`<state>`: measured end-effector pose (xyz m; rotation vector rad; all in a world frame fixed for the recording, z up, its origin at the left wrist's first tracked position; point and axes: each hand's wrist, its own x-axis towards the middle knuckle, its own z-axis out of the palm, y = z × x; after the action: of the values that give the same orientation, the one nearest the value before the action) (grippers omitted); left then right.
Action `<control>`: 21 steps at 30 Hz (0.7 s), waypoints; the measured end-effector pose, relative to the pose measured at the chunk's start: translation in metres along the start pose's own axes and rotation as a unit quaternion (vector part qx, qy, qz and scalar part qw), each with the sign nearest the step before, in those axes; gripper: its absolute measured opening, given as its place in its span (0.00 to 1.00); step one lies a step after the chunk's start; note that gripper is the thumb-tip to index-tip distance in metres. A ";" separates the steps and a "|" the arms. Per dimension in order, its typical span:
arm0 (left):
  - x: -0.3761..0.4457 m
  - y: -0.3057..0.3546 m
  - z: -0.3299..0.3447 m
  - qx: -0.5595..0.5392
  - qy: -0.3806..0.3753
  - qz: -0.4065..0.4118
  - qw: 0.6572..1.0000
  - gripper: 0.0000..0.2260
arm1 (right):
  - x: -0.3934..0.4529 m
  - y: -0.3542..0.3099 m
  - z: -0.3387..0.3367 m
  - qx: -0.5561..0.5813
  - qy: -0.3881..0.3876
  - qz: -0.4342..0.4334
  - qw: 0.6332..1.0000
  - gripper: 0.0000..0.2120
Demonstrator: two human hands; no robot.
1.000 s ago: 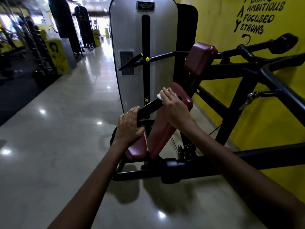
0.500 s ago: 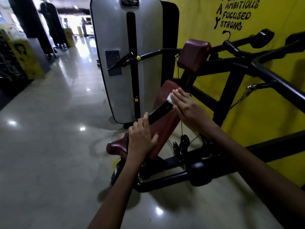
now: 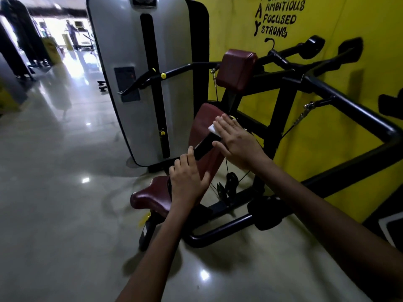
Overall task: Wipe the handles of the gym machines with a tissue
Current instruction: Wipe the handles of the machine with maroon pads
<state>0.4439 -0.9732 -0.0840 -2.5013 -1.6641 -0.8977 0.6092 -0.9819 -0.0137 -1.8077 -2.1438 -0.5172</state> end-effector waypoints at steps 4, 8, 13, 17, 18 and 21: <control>0.000 -0.001 -0.001 -0.011 0.005 0.002 1.000 0.35 | -0.012 0.010 -0.003 -0.006 0.003 -0.039 0.999 0.32; -0.001 -0.001 0.000 -0.013 0.010 -0.003 1.000 0.35 | 0.007 0.014 -0.009 -0.014 -0.001 0.022 1.000 0.32; -0.002 -0.002 -0.002 -0.027 0.007 -0.003 1.000 0.35 | -0.001 0.006 -0.002 -0.035 -0.006 -0.047 0.998 0.41; -0.004 -0.002 -0.001 -0.024 0.015 -0.008 1.000 0.35 | -0.003 0.021 -0.006 -0.049 0.002 -0.027 0.998 0.43; -0.004 -0.002 -0.001 -0.021 0.014 -0.010 1.000 0.34 | 0.002 0.021 -0.007 -0.047 0.005 -0.011 0.999 0.44; -0.004 -0.001 -0.002 -0.019 0.007 -0.012 1.000 0.35 | 0.014 0.006 -0.006 -0.050 0.001 -0.005 0.999 0.43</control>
<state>0.4409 -0.9769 -0.0847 -2.4986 -1.6909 -0.9573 0.6125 -0.9719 -0.0015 -1.8483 -2.1630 -0.6400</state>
